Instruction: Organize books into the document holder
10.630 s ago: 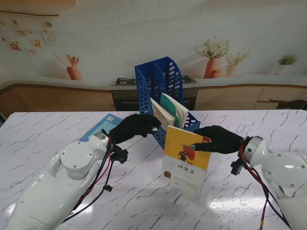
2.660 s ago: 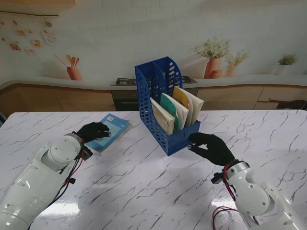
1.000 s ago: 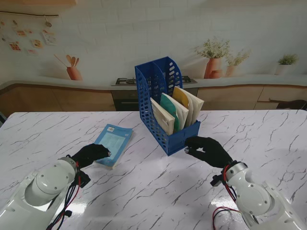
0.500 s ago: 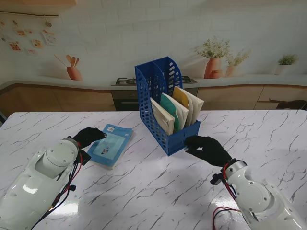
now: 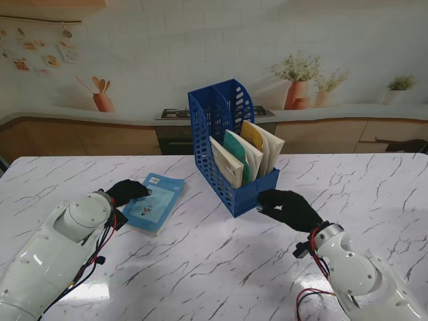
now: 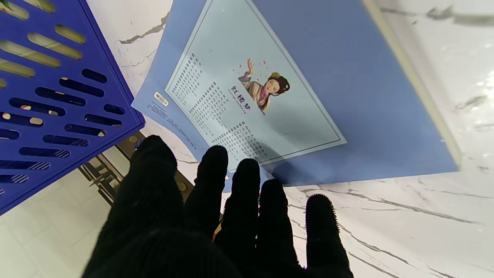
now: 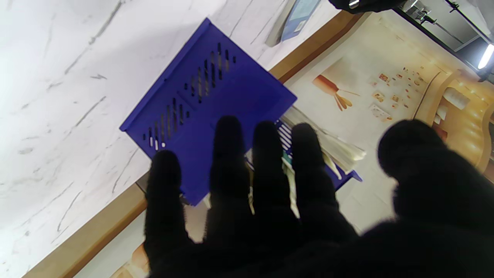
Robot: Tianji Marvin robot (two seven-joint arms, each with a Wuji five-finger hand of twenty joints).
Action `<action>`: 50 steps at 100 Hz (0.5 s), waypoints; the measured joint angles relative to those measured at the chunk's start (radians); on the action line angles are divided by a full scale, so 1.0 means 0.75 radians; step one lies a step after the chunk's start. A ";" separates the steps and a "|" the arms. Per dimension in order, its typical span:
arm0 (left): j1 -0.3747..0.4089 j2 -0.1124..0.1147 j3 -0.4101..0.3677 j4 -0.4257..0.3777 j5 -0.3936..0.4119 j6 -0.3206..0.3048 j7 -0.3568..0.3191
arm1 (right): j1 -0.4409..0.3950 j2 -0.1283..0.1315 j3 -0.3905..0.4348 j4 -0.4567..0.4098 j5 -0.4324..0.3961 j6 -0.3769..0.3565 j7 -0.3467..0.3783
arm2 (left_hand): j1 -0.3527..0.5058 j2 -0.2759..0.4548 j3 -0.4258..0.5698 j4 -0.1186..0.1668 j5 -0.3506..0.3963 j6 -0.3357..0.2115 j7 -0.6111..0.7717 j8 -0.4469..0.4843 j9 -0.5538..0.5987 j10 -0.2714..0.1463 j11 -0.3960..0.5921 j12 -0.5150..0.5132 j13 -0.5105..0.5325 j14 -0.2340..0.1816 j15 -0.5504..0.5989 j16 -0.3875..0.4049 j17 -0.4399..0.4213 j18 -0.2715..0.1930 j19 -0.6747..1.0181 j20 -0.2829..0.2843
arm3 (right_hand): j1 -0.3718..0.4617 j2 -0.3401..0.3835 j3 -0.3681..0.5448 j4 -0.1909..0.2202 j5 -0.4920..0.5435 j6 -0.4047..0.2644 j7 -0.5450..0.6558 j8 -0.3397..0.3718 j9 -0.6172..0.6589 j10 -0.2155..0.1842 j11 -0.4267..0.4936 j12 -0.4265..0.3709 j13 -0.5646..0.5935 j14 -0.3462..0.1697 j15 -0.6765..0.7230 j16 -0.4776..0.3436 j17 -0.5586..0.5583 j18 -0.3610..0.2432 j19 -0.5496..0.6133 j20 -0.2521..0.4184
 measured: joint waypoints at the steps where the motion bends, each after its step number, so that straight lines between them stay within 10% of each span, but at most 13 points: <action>1: 0.000 0.001 0.001 -0.001 0.002 0.000 -0.002 | 0.000 0.000 0.000 0.000 0.000 0.000 0.000 | 0.001 0.000 0.001 0.000 0.007 0.000 0.007 0.000 0.008 0.002 0.001 0.000 0.000 -0.002 -0.003 -0.003 0.000 0.000 0.004 0.004 | 0.000 0.000 0.000 0.000 0.000 0.000 0.000 0.000 0.000 0.000 0.000 0.000 0.000 0.000 0.000 0.000 0.000 0.000 0.000 0.000; 24: 0.023 0.059 0.034 -0.111 0.057 0.012 -0.209 | 0.002 0.000 0.000 0.009 0.002 -0.017 0.000 | 0.206 0.048 -0.017 0.000 0.150 0.007 0.147 -0.004 0.197 0.021 0.056 -0.002 -0.018 -0.051 -0.118 -0.065 0.014 -0.012 0.168 0.078 | 0.000 0.000 0.000 0.000 0.000 0.000 0.000 0.000 0.000 0.000 0.000 0.000 0.000 0.000 0.000 0.000 0.000 0.000 0.000 0.000; 50: 0.132 0.076 0.015 -0.241 0.021 0.014 -0.229 | -0.005 0.001 0.006 0.010 0.002 -0.023 0.000 | 0.232 0.048 -0.019 0.000 0.191 0.011 0.216 -0.004 0.262 0.054 0.081 -0.002 -0.015 -0.088 -0.118 -0.066 0.034 -0.012 0.233 0.111 | 0.000 0.000 -0.011 0.000 0.000 0.000 0.000 0.000 0.000 0.000 0.000 0.000 0.000 0.000 0.000 0.000 -0.001 0.000 0.000 0.000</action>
